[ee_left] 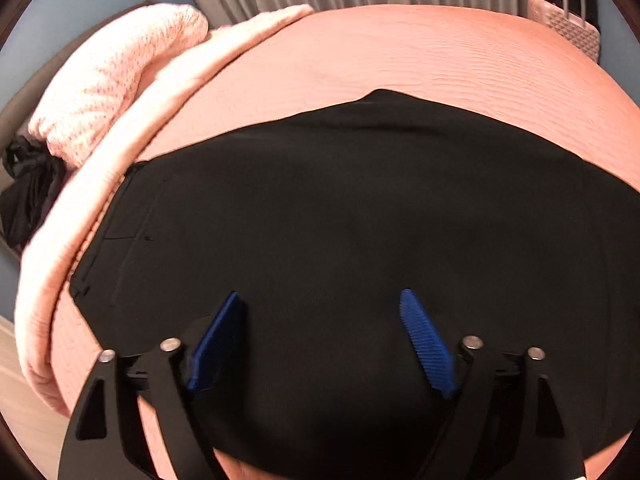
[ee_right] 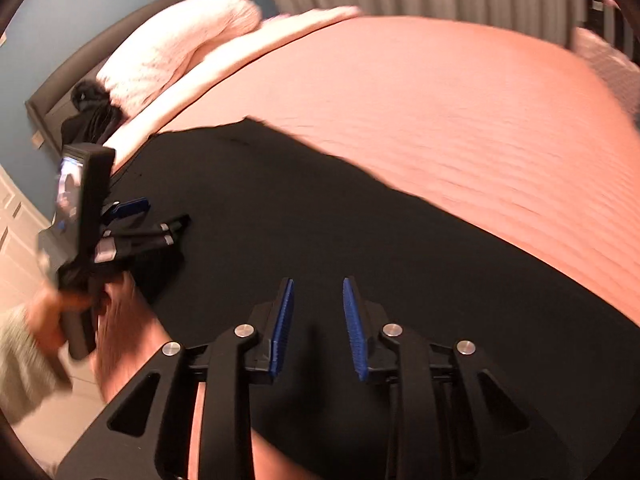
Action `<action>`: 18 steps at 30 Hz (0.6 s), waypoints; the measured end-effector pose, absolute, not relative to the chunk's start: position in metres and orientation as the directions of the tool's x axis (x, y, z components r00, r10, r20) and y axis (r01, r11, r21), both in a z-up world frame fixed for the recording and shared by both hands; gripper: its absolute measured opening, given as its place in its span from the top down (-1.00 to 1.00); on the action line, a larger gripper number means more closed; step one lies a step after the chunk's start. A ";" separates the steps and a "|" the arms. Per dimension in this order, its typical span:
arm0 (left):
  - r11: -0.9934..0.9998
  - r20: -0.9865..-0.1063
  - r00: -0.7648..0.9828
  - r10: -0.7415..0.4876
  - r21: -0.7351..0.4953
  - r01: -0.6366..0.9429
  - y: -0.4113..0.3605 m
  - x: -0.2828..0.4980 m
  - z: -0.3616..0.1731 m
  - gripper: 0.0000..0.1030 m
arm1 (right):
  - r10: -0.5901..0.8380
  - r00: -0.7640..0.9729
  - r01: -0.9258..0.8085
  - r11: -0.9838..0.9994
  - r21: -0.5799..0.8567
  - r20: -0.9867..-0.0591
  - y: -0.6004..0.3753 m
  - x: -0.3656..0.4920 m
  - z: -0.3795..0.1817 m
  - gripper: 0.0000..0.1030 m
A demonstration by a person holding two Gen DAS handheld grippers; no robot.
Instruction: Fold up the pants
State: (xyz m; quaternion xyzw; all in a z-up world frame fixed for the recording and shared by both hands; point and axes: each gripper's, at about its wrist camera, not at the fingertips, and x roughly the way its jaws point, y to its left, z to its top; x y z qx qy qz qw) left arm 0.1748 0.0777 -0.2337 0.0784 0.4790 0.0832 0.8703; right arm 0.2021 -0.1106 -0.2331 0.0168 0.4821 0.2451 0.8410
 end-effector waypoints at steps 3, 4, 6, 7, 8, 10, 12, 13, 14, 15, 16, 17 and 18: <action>0.985 -0.839 0.517 0.171 0.163 -0.060 0.093 0.190 -0.235 -0.80 | 0.381 0.427 -0.347 0.906 0.241 -0.820 -0.137 0.231 -0.248 0.92; 0.987 -0.840 0.519 0.155 0.151 -0.050 0.095 0.193 -0.236 -0.83 | 0.374 0.440 -0.278 0.921 0.273 -0.816 -0.169 0.243 -0.249 1.00; 0.990 -0.836 0.534 0.127 0.138 -0.020 0.097 0.200 -0.231 -0.77 | 0.316 0.500 -0.090 0.945 0.314 -0.806 -0.223 0.247 -0.236 1.00; 0.987 -0.820 0.555 0.138 0.158 -0.013 0.094 0.199 -0.225 -0.66 | 0.214 0.541 -0.042 0.973 0.228 -0.814 -0.231 0.237 -0.225 0.94; 0.984 -0.800 0.581 0.147 0.178 -0.004 0.089 0.198 -0.216 -0.62 | 0.287 0.548 -0.088 0.954 0.287 -0.786 -0.229 0.228 -0.213 0.94; 0.991 -0.756 0.649 0.084 0.134 0.028 0.074 0.195 -0.192 -0.63 | 0.352 0.517 -0.177 0.936 0.305 -0.780 -0.203 0.219 -0.210 0.95; 0.995 -0.739 0.674 0.013 0.076 0.064 0.051 0.203 -0.178 -0.67 | 0.365 0.456 -0.249 0.928 0.277 -0.812 -0.174 0.225 -0.230 0.95; 0.994 -0.747 0.665 -0.006 0.067 0.084 0.037 0.213 -0.178 -0.68 | 0.326 0.448 -0.236 0.941 0.241 -0.833 -0.172 0.228 -0.241 0.96; 0.992 -0.760 0.650 -0.002 0.081 0.098 0.024 0.226 -0.182 -0.68 | 0.349 0.462 -0.220 0.936 0.276 -0.815 -0.188 0.230 -0.247 1.00; 0.986 -0.782 0.622 0.033 0.129 0.110 0.010 0.245 -0.194 -0.68 | 0.358 0.477 -0.170 0.934 0.315 -0.803 -0.206 0.229 -0.245 1.00; 0.978 -0.801 0.596 0.064 0.169 0.122 0.002 0.261 -0.206 -0.66 | 0.313 0.503 -0.105 0.947 0.303 -0.805 -0.224 0.219 -0.238 1.00; 0.970 -0.816 0.569 0.105 0.210 0.123 -0.001 0.276 -0.217 -0.64 | 0.250 0.548 -0.046 0.962 0.270 -0.799 -0.246 0.203 -0.225 0.94; 0.970 -0.822 0.557 0.118 0.215 0.110 0.002 0.291 -0.223 -0.65 | 0.259 0.558 -0.049 0.958 0.281 -0.788 -0.257 0.189 -0.219 0.94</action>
